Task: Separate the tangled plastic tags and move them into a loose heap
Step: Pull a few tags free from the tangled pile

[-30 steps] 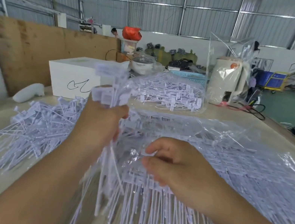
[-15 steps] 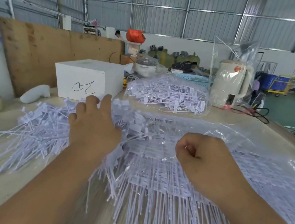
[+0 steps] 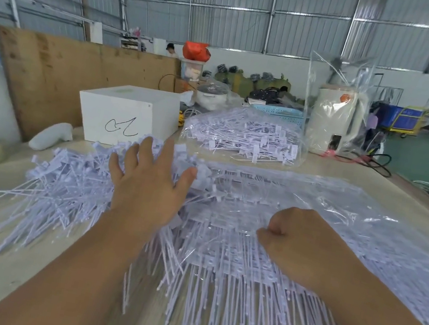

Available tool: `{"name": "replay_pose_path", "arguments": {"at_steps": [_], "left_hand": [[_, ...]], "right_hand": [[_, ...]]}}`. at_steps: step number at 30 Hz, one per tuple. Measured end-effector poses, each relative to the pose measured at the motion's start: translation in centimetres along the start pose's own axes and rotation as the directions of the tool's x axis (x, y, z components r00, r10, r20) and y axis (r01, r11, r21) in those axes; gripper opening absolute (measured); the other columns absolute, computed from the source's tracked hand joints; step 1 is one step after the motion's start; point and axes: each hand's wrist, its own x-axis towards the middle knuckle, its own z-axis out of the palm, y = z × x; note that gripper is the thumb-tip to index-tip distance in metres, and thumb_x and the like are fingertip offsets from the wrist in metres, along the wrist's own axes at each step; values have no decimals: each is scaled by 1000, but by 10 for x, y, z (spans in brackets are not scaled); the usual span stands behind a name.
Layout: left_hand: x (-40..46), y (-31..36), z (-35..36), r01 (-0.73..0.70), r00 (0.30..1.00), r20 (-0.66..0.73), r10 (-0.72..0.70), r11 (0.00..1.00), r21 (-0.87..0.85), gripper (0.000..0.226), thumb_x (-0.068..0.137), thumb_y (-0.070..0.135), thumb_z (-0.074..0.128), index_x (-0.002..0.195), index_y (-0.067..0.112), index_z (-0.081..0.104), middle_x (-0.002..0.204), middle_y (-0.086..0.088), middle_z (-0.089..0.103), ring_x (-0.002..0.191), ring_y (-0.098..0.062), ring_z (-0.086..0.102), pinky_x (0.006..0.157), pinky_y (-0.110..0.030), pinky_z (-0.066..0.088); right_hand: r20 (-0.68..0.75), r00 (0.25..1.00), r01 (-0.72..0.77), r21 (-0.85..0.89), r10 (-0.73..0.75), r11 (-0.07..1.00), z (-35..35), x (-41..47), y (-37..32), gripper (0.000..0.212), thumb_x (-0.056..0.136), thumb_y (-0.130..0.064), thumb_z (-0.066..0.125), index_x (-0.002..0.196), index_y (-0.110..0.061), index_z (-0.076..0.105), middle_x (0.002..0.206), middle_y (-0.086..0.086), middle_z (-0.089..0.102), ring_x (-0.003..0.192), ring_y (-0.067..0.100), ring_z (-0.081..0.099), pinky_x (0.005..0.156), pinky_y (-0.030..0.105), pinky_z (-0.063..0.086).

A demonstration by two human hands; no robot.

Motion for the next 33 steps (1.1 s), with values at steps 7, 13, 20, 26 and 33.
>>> {"name": "replay_pose_path", "arguments": {"at_steps": [7, 13, 20, 26, 33], "left_hand": [[-12, 16, -20, -199, 949, -284, 135, 957, -210, 56, 90, 51, 39, 133, 19, 56, 141, -8, 46, 131, -30, 35, 109, -47, 21], [-40, 47, -30, -393, 899, 22, 437, 830, -397, 45, 79, 69, 43, 98, 35, 65, 79, 16, 61, 75, 1, 56, 65, -21, 46], [-38, 42, -23, -377, 886, 143, 442, 864, -335, 32, 85, 20, 62, 114, 35, 62, 84, 14, 55, 83, -10, 56, 72, -28, 50], [-35, 40, -27, -270, 954, 18, 300, 882, -387, 29, 78, -1, 54, 84, 27, 51, 72, 9, 46, 65, -11, 47, 56, -31, 43], [-34, 44, -19, -311, 940, 32, 340, 891, -330, 30, 83, -2, 52, 82, 21, 72, 91, 3, 47, 87, -16, 48, 66, -29, 40]], "right_hand": [[145, 986, 61, 125, -79, 990, 3, 3, 7, 26, 93, -36, 54, 98, -15, 67, 83, -4, 63, 68, 13, 59, 63, 28, 46], [42, 985, 158, 186, -168, 970, 11, 7, 9, 58, 92, -35, 54, 146, -35, 33, 76, -4, 67, 60, 6, 62, 59, 24, 47], [27, 987, 154, 111, -157, 982, 18, 9, 4, 58, 95, -20, 52, 148, -28, 29, 67, -12, 45, 55, 7, 54, 58, 32, 48], [-104, 988, 134, 234, -113, 963, 6, 5, 5, 39, 88, -15, 55, 120, -36, 49, 64, 0, 63, 49, 14, 61, 53, 32, 53], [-16, 991, 133, 61, -132, 989, 15, -1, -8, 31, 91, -40, 55, 71, -15, 58, 64, -2, 58, 59, 16, 58, 59, 33, 49]]}}
